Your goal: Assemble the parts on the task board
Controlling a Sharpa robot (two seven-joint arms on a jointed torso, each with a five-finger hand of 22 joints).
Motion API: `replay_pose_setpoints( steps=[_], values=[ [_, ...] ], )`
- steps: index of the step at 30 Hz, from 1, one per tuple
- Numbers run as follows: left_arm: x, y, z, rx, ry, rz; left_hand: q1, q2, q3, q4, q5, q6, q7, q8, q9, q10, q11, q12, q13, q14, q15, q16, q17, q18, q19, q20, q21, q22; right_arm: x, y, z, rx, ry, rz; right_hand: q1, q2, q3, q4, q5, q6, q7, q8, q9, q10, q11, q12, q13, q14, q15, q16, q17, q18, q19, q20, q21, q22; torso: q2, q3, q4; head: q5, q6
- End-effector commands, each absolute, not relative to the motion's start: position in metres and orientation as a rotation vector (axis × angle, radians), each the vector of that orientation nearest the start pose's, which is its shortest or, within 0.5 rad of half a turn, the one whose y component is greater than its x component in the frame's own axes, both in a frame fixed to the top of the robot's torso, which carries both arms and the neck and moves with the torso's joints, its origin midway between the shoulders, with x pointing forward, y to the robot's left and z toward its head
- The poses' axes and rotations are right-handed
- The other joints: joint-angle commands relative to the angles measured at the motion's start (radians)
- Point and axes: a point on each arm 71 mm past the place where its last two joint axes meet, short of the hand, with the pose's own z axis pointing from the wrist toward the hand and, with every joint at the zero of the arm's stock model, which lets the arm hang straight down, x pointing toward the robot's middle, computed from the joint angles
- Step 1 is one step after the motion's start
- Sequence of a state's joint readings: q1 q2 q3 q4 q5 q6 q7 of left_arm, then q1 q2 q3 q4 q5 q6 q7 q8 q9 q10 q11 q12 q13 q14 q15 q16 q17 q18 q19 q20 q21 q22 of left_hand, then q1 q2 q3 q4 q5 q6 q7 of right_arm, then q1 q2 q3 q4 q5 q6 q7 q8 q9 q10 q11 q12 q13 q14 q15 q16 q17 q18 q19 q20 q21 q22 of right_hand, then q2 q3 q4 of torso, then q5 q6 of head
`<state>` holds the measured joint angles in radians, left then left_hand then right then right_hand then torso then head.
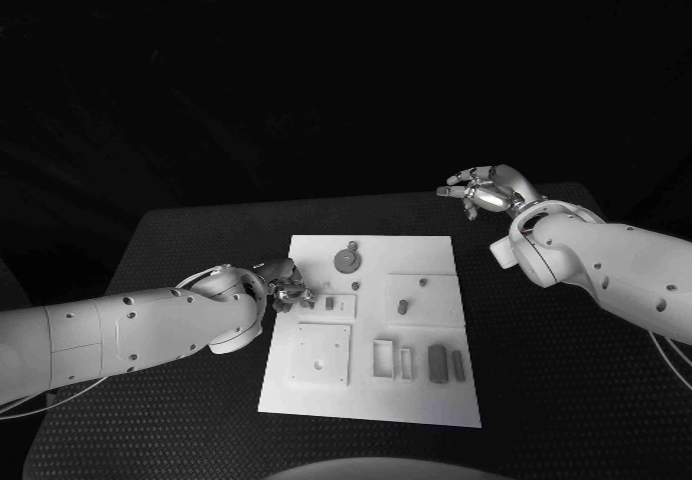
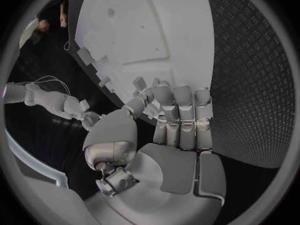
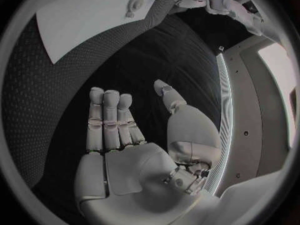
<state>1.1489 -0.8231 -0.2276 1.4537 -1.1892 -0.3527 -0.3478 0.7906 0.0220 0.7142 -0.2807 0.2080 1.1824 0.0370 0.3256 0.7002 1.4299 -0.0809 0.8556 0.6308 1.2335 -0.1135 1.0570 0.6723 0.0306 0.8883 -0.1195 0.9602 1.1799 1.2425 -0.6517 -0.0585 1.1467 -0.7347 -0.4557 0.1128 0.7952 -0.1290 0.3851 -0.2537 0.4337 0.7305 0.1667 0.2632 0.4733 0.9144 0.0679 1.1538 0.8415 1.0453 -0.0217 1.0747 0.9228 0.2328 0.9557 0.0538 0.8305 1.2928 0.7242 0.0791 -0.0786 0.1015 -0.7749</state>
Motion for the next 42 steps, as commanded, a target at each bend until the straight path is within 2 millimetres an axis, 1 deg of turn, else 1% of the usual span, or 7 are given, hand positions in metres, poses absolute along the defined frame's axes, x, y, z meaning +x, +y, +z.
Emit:
replay_pose_setpoints(
  steps=[1, 8, 12, 14, 28, 39, 42],
  values=[
    [0.4563, 0.2363, -0.2928, -0.240, 2.039, -0.389, -0.001, -0.017, -0.004, 0.005, -0.007, 0.034, -0.029, 0.001, -0.001, -0.012, -0.019, 0.006, 0.001, -0.001, -0.008, 0.003, -0.001, 0.008, 0.008, -0.093, -0.006, 0.002, 0.5589, -0.2251, -0.1839, 0.528, 1.533, 0.893, -0.007, 0.000, -0.002, 0.006, 0.003, 0.031, 0.028, 0.003, -0.002, -0.144, 0.017, 0.007, -0.001, -0.006, -0.001, 0.006, -0.002, 0.029, -0.002, 0.005, -0.006, 0.001, 0.000, 0.0002, -0.0002, -0.001, 0.000],
    [0.4562, 0.2359, -0.2930, -0.238, 2.041, -0.389, -0.001, -0.053, -0.010, 0.010, -0.008, 0.038, -0.030, 0.003, -0.001, -0.010, -0.021, 0.010, 0.001, 0.001, -0.009, 0.007, -0.001, 0.008, 0.013, -0.095, -0.008, 0.005, 0.5589, -0.2252, -0.1839, 0.528, 1.533, 0.893, -0.007, 0.000, -0.002, 0.006, 0.004, 0.031, 0.028, 0.003, -0.002, -0.144, 0.017, 0.007, -0.002, -0.006, -0.001, 0.006, -0.002, 0.029, -0.002, 0.005, -0.007, 0.001, 0.000, 0.0001, -0.0004, -0.002, -0.001],
    [0.4562, 0.2360, -0.2930, -0.238, 2.041, -0.389, -0.001, -0.060, -0.011, 0.012, -0.008, 0.039, -0.030, 0.003, -0.001, -0.010, -0.021, 0.011, 0.001, 0.001, -0.009, 0.008, -0.001, 0.008, 0.013, -0.095, -0.009, 0.005, 0.5589, -0.2251, -0.1839, 0.528, 1.533, 0.893, -0.007, 0.000, -0.002, 0.006, 0.004, 0.031, 0.028, 0.003, -0.002, -0.144, 0.017, 0.007, -0.002, -0.006, -0.001, 0.006, -0.002, 0.029, -0.002, 0.005, -0.007, 0.001, 0.000, 0.0000, -0.0003, -0.002, -0.001],
    [0.4564, 0.2364, -0.2929, -0.240, 2.039, -0.388, -0.004, -0.077, -0.013, 0.019, -0.008, 0.040, -0.031, 0.003, -0.001, -0.010, -0.021, 0.012, 0.001, 0.001, -0.010, 0.009, -0.001, 0.008, 0.015, -0.096, -0.010, 0.006, 0.5589, -0.2251, -0.1840, 0.528, 1.534, 0.892, -0.007, 0.000, -0.002, 0.006, 0.004, 0.031, 0.028, 0.003, -0.002, -0.144, 0.017, 0.008, -0.002, -0.006, -0.001, 0.006, -0.002, 0.029, -0.002, 0.005, -0.007, 0.001, 0.000, 0.0000, 0.0003, -0.003, -0.001],
    [0.4572, 0.2378, -0.2925, -0.248, 2.030, -0.388, -0.012, -0.113, -0.017, 0.055, -0.030, 0.040, -0.031, 0.001, -0.001, -0.011, -0.021, 0.014, -0.002, 0.000, -0.011, 0.010, -0.003, 0.007, 0.020, -0.097, -0.016, 0.009, 0.5590, -0.2245, -0.1841, 0.528, 1.535, 0.893, -0.005, 0.001, -0.001, 0.004, 0.005, 0.031, 0.028, 0.003, -0.003, -0.144, 0.016, 0.009, -0.004, -0.007, -0.001, 0.007, -0.003, 0.029, -0.001, 0.005, -0.007, 0.002, 0.000, -0.0002, 0.0004, -0.003, 0.001],
    [0.4577, 0.2389, -0.2920, -0.260, 2.020, -0.391, -0.020, -0.135, -0.018, 0.096, -0.113, 0.040, -0.031, 0.000, -0.001, -0.012, -0.022, 0.016, -0.005, -0.001, -0.012, 0.011, -0.006, 0.007, 0.022, -0.099, -0.026, 0.016, 0.5590, -0.2244, -0.1840, 0.527, 1.534, 0.893, -0.006, 0.001, -0.001, 0.005, 0.005, 0.031, 0.028, 0.003, -0.003, -0.145, 0.017, 0.010, -0.005, -0.007, -0.001, 0.007, -0.004, 0.029, -0.001, 0.005, -0.007, 0.003, 0.000, 0.0000, -0.0001, -0.003, 0.000],
    [0.4580, 0.2398, -0.2921, -0.262, 2.020, -0.388, -0.029, -0.134, -0.020, 0.108, -0.119, 0.040, -0.031, -0.001, -0.002, -0.013, -0.021, 0.016, -0.006, -0.002, -0.012, 0.011, -0.006, 0.006, 0.022, -0.099, -0.028, 0.017, 0.5589, -0.2244, -0.1839, 0.523, 1.534, 0.892, -0.005, 0.001, -0.001, 0.005, 0.005, 0.031, 0.028, 0.004, -0.003, -0.145, 0.017, 0.010, -0.005, -0.007, -0.001, 0.007, -0.004, 0.029, -0.001, 0.005, -0.008, 0.003, 0.000, -0.0002, -0.0003, -0.004, 0.000]
  ],
)
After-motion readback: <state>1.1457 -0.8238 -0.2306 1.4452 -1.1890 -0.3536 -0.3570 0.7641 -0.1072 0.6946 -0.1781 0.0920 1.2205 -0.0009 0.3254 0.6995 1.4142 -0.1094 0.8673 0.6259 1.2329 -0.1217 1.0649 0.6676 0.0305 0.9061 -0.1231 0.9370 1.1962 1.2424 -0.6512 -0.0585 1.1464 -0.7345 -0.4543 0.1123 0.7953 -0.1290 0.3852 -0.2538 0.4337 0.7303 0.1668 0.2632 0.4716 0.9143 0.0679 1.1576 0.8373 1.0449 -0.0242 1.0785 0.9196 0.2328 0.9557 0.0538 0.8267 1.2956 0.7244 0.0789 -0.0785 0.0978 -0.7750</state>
